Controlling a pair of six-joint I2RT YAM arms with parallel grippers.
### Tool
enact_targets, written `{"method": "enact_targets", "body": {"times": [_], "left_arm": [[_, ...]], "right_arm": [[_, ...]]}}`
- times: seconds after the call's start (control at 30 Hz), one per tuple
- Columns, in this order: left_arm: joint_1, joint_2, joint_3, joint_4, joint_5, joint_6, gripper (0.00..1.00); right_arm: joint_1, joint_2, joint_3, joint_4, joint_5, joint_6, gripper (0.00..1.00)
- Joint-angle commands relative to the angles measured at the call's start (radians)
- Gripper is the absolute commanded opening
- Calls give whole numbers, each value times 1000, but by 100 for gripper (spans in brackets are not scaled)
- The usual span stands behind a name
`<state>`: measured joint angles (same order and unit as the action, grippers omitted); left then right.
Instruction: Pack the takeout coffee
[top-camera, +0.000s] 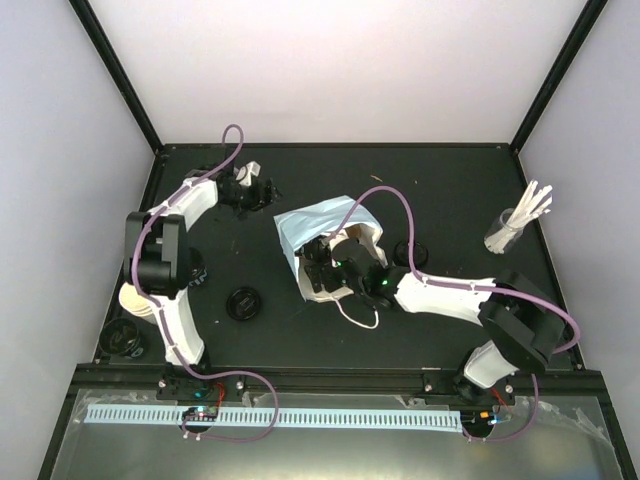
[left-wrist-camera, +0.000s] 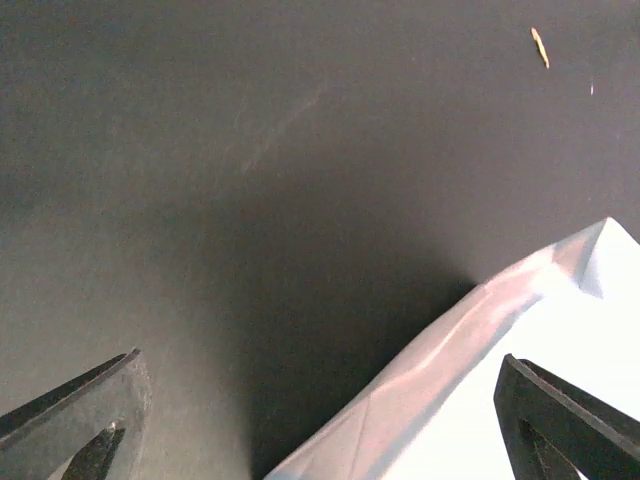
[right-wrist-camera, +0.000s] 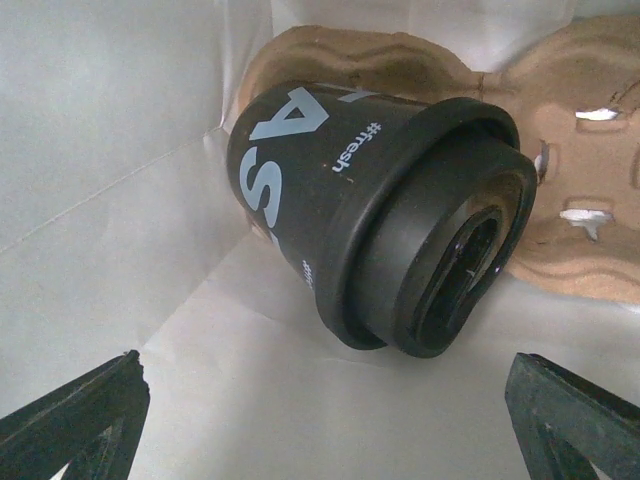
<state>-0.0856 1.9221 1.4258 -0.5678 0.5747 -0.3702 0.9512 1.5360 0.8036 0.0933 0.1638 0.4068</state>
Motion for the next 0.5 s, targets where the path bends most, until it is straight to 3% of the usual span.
{"method": "enact_targets", "body": {"times": [0.0, 0.33, 0.47], "left_arm": [[-6, 96, 97, 20, 95, 12, 96], [-32, 175, 144, -30, 145, 83, 92], [-31, 177, 119, -36, 166, 99, 89]], "right_arm": [[-8, 23, 29, 48, 35, -21, 100], [45, 95, 87, 50, -72, -162, 94], [95, 127, 128, 41, -94, -236, 85]]}}
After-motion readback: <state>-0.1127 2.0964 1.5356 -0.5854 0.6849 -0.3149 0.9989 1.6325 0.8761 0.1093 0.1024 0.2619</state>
